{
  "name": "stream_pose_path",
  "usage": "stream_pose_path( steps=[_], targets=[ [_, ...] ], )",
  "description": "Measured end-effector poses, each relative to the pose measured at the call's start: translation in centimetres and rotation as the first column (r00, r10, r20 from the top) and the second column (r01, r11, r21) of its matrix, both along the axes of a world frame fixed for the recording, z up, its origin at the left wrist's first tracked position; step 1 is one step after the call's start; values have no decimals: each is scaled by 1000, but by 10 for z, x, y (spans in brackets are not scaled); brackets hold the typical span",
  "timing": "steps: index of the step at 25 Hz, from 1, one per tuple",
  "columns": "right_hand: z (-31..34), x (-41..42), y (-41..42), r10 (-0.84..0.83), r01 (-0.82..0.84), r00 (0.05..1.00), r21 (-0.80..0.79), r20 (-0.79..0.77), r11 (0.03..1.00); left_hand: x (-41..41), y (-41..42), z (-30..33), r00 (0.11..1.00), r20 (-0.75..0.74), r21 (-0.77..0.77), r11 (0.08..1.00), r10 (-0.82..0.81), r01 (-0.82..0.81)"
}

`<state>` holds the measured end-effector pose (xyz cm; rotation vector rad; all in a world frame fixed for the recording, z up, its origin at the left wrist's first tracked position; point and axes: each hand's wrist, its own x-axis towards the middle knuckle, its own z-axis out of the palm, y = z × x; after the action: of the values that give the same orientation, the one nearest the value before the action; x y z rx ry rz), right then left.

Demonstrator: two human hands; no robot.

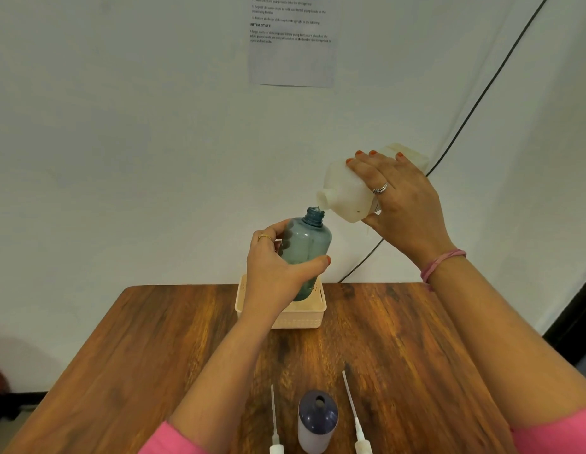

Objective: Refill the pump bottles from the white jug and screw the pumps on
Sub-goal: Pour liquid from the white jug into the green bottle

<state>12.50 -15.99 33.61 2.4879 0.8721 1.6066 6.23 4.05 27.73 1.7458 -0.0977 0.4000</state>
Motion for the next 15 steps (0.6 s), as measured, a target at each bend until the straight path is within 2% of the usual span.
stream_pose_path(
  steps=[15],
  targets=[
    [3,-3,1,6,-5,999,-8,47,1000,-2,1,-1,1000,4,-4,1000,1,-1]
  ],
)
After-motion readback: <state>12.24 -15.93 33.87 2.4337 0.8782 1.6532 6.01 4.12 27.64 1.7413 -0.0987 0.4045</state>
